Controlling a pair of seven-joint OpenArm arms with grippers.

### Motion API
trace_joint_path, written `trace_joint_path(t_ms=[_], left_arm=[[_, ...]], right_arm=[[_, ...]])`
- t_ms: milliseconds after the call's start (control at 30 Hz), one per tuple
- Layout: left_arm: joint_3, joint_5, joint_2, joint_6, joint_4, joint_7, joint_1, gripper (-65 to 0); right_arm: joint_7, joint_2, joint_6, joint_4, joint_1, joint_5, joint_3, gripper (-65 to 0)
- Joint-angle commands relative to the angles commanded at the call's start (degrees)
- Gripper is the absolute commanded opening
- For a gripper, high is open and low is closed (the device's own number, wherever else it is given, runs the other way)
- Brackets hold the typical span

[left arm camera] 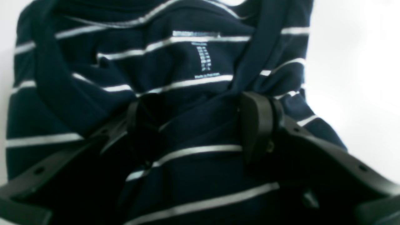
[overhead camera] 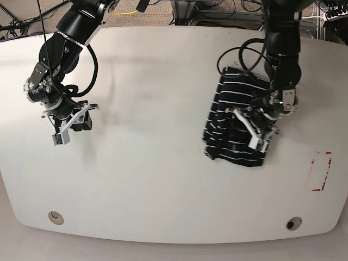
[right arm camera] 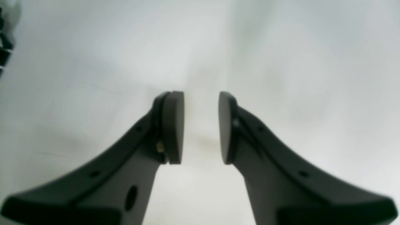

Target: Fold the T-shirt properly

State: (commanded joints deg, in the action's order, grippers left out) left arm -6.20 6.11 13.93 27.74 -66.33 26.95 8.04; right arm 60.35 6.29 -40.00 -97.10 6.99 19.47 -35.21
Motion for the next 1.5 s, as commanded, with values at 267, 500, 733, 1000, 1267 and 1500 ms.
trace_joint_path(t_ms=[267, 500, 733, 1000, 1267, 1500], left_arm=[[-7.56, 0.09, 12.84, 7.21, 7.82, -0.26, 0.44, -28.2], [-10.02, 0.09, 22.33, 12.26, 13.71, -0.26, 2.73, -28.2], [-10.11, 0.18, 28.48, 12.26, 13.01, -0.18, 4.22, -28.2], [-10.2, 0.18, 30.68, 12.26, 0.18, 5.89, 6.15, -28.3], [-10.2, -0.44, 20.4, 12.26, -21.1, 8.7, 0.88, -28.3], [-6.95, -5.27, 6.42, 2.81, -29.98, 7.91, -2.9, -28.1]], right_arm=[[0.0, -0.09, 0.0, -2.29, 0.0, 0.09, 0.26, -47.2], [0.09, -0.09, 0.0, -3.87, -0.18, 0.09, 0.26, -47.2], [0.09, -0.18, 0.0, -3.78, -1.67, -0.09, 0.35, -47.2], [-0.35, 0.0, 0.0, -3.78, -2.73, -0.62, 0.35, -47.2], [-7.38, 2.2, 0.0, -3.43, -3.87, -5.27, 0.35, -47.2], [-24.0, 2.2, 0.0, -1.85, -5.63, -20.4, 1.58, -47.2]])
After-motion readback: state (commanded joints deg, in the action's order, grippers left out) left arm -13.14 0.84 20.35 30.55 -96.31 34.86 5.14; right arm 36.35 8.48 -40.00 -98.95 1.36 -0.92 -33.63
